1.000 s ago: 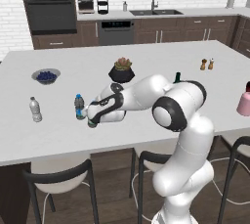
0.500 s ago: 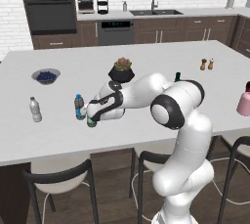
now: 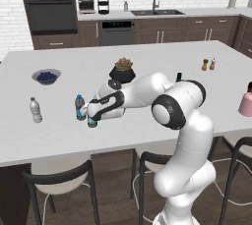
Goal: Move the plastic bottles in the middle to the plastics group, and the glass bottles in the middle to the glass group.
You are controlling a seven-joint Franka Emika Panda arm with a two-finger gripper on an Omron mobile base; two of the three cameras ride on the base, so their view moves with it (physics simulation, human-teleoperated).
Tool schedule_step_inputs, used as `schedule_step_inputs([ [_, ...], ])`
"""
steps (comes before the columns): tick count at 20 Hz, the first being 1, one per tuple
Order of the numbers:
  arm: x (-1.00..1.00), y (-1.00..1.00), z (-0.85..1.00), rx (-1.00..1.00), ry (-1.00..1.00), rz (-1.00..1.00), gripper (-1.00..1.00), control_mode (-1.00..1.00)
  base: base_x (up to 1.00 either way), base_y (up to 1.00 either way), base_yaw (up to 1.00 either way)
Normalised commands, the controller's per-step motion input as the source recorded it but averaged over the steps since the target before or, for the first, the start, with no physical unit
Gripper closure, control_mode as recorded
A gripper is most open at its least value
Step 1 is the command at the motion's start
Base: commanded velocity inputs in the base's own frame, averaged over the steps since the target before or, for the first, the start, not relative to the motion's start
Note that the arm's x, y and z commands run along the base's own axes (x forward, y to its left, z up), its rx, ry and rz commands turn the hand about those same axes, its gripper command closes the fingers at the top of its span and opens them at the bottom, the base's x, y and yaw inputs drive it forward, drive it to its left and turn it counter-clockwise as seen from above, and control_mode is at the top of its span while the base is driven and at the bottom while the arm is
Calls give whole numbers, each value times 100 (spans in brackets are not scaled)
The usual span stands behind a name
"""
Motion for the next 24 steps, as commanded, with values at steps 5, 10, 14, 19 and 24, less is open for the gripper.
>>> schedule_step_inputs([
  [5,0,0,7,1,0,0,-100,-100,0,0,0],
  [10,0,0,47,2,-1,0,-100,-100,0,0,0],
  [14,-13,0,66,2,-1,0,-100,-100,0,0,0],
  [19,-35,-30,45,0,2,-20,-100,-100,0,0,0],
  [24,-48,-65,26,6,6,-32,-100,-100,0,0,0],
])
